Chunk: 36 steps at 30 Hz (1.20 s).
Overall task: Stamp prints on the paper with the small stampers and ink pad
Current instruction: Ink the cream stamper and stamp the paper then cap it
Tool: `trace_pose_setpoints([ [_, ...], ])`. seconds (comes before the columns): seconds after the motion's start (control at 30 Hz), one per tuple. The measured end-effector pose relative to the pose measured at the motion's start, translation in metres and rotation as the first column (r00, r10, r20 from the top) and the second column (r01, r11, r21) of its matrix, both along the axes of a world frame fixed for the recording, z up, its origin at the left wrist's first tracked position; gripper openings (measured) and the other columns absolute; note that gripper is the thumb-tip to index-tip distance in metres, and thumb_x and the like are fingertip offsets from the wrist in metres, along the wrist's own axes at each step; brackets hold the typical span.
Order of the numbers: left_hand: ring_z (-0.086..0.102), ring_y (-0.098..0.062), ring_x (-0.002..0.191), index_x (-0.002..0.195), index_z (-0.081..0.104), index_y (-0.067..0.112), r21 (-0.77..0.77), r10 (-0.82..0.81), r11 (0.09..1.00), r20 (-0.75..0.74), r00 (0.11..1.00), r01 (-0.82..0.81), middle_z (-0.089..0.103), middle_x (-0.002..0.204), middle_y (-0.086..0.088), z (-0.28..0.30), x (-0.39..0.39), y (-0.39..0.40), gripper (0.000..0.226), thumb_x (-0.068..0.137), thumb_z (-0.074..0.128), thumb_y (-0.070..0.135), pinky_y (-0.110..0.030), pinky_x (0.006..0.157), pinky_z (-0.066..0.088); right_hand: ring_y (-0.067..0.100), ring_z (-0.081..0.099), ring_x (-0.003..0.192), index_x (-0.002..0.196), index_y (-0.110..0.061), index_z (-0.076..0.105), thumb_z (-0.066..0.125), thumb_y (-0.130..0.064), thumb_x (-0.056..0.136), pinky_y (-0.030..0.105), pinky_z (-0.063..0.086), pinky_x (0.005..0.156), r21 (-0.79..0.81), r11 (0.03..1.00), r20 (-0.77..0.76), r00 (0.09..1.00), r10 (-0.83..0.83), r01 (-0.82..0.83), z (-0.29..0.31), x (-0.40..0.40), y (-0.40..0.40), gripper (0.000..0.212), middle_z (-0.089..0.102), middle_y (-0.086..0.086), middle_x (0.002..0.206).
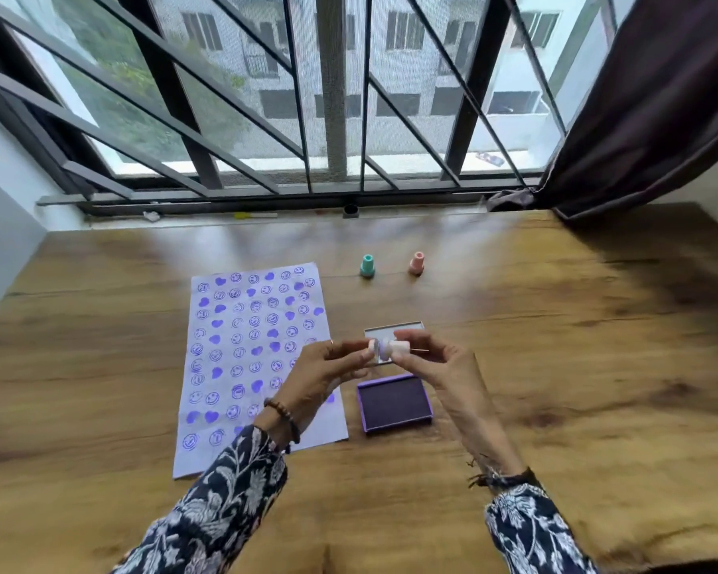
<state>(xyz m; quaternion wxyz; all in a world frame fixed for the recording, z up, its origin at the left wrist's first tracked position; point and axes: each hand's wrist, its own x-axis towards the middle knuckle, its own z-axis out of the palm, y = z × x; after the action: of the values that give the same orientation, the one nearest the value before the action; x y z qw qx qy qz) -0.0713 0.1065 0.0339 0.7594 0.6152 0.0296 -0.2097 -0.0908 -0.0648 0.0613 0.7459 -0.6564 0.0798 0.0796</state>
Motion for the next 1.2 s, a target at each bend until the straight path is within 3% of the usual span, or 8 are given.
trace_pose_setpoints([
  [0.2,0.069,-0.005,0.070,0.089,0.069,0.011,-0.037,0.051,0.998,-0.013,0.999,-0.051,0.075,0.071,0.005,0.010,-0.003,-0.004,0.015,0.083,0.057,0.005,-0.012,0.065,0.055,0.008,0.070,0.076,0.079,-0.017,0.073,0.077,-0.004,0.066,0.015,0.054,0.070,-0.167,0.986,0.113,0.993,0.014,0.006,0.013,-0.001,0.000,0.019,0.076,0.004,0.082],
  [0.37,0.069,-0.006,0.070,0.083,0.071,0.009,-0.028,0.053,0.998,0.059,0.997,-0.051,0.076,0.070,0.005,0.017,-0.004,-0.009,0.014,0.078,0.061,0.001,-0.012,0.065,0.054,0.000,0.069,0.069,0.074,-0.024,0.073,0.078,-0.004,0.065,0.007,0.049,0.062,-0.268,0.964,0.172,0.983,0.057,-0.009,0.021,0.000,-0.006,0.023,0.074,-0.010,0.072],
  [0.53,0.068,-0.005,0.072,0.084,0.071,0.004,0.036,0.064,0.997,0.175,0.982,-0.071,0.076,0.070,0.007,0.023,-0.002,-0.013,0.012,0.073,0.068,0.000,-0.012,0.064,0.052,0.006,0.071,0.073,0.076,-0.019,0.075,0.079,-0.005,0.063,0.013,0.053,0.068,-0.290,0.956,0.183,0.978,0.102,-0.045,0.025,0.011,-0.014,0.019,0.076,-0.008,0.073],
  [0.7,0.068,-0.005,0.078,0.086,0.071,0.008,0.045,0.080,0.995,0.228,0.970,-0.093,0.076,0.074,0.008,0.021,0.004,-0.017,0.015,0.072,0.069,0.001,-0.011,0.067,0.051,0.010,0.069,0.072,0.078,-0.016,0.076,0.077,-0.015,0.060,0.021,0.055,0.066,-0.220,0.974,0.167,0.982,0.084,-0.046,0.024,0.024,-0.014,0.017,0.077,0.004,0.076],
  [0.87,0.065,-0.015,0.089,0.095,0.064,0.009,-0.096,0.182,0.981,0.136,0.974,-0.170,0.070,0.091,-0.008,0.012,0.015,-0.025,0.027,0.069,0.070,0.012,-0.019,0.077,0.054,0.004,0.068,0.080,0.089,-0.018,0.072,0.075,-0.014,0.063,0.014,0.054,0.071,0.134,0.989,0.084,0.995,0.052,-0.063,0.003,0.029,-0.014,0.027,0.076,-0.005,0.078],
  [0.93,0.065,-0.015,0.089,0.098,0.062,0.008,-0.108,0.185,0.979,0.100,0.978,-0.174,0.068,0.095,-0.012,0.006,0.021,-0.029,0.025,0.073,0.068,0.009,-0.020,0.078,0.055,0.006,0.069,0.082,0.085,-0.019,0.075,0.073,-0.009,0.068,0.014,0.053,0.071,0.120,0.990,0.073,0.996,0.060,-0.069,-0.007,0.033,-0.016,0.020,0.077,-0.005,0.080],
  [1.1,0.064,-0.016,0.084,0.090,0.068,0.014,0.124,0.193,0.970,0.144,0.971,-0.211,0.070,0.085,-0.004,-0.007,0.046,-0.041,0.016,0.076,0.069,0.007,-0.017,0.071,0.053,0.004,0.069,0.072,0.097,-0.004,0.070,0.067,0.003,0.075,0.016,0.056,0.065,0.041,0.999,0.011,1.000,0.001,-0.002,-0.035,0.065,-0.021,0.024,0.076,-0.006,0.074],
  [1.2,0.057,-0.007,0.072,0.086,0.070,0.018,0.418,0.193,0.858,0.277,0.941,-0.299,0.063,0.075,0.006,-0.014,0.071,-0.050,0.015,0.072,0.074,0.023,-0.012,0.067,0.044,0.005,0.067,0.075,0.100,-0.003,0.069,0.069,0.000,0.074,0.016,0.054,0.064,-0.070,0.997,0.018,0.999,-0.028,0.030,-0.046,0.090,-0.027,0.026,0.074,0.006,0.087],
])
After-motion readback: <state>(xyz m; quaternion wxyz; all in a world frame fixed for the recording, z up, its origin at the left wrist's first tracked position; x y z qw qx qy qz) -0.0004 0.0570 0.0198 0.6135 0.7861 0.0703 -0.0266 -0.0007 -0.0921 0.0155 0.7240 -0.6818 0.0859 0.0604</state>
